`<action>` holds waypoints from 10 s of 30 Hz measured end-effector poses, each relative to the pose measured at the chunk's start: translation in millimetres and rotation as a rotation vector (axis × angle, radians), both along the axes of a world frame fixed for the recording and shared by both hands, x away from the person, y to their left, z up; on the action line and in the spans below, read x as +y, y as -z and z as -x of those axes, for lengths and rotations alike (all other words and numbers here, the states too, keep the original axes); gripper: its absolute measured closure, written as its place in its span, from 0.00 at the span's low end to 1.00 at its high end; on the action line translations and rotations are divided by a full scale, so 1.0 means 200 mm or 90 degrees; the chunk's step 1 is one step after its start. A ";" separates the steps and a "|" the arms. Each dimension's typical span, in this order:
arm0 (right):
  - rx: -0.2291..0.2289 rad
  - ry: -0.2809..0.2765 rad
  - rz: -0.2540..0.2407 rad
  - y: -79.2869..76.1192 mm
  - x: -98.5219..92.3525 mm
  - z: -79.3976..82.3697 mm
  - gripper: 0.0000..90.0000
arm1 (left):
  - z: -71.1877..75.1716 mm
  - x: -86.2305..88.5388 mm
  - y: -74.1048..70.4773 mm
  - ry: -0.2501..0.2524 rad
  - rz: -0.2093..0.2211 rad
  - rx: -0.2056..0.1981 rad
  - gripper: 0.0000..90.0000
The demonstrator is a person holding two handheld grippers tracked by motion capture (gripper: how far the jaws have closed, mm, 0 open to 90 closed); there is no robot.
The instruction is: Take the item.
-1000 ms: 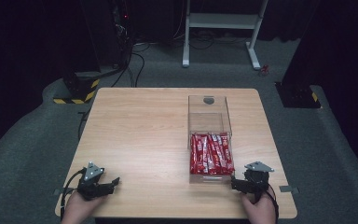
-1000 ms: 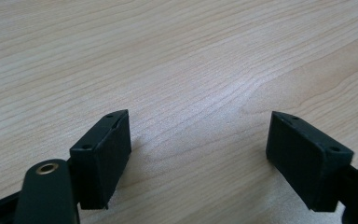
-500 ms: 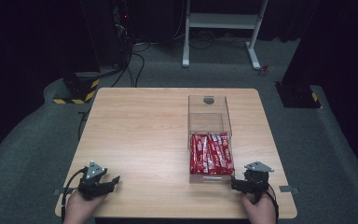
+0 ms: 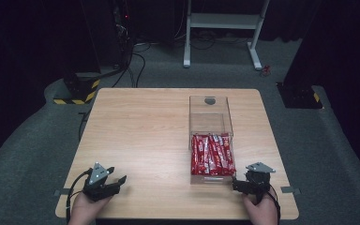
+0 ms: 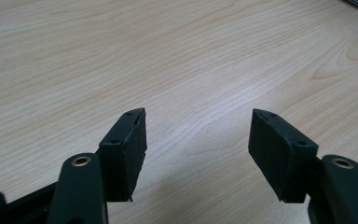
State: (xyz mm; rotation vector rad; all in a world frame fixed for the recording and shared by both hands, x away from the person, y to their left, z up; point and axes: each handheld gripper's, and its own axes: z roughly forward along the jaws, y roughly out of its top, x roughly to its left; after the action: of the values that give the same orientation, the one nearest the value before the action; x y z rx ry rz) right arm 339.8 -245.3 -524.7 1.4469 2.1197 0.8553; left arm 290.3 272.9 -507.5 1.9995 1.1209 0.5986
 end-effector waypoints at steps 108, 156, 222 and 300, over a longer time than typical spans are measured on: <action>-0.002 -0.010 0.001 0.00 0.00 0.00 0.11 | -0.14 -0.89 -0.33 0.224 0.108 -0.062 0.43; -0.002 -0.015 0.000 0.00 0.00 0.01 0.13 | -0.32 -1.18 -0.32 0.212 0.090 -0.024 0.56; -0.004 -0.018 0.000 0.00 0.00 0.01 0.14 | -0.19 -1.06 -0.32 0.186 0.205 -0.030 0.99; -0.005 -0.019 0.000 0.00 0.00 0.02 0.14 | -0.36 -0.40 -0.19 0.044 0.207 -0.043 0.99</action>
State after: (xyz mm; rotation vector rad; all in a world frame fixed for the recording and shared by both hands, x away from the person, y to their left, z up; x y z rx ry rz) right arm 336.8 -245.7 -524.2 1.4135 2.1396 0.8714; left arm 362.2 192.4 -469.5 1.7187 1.0310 0.4144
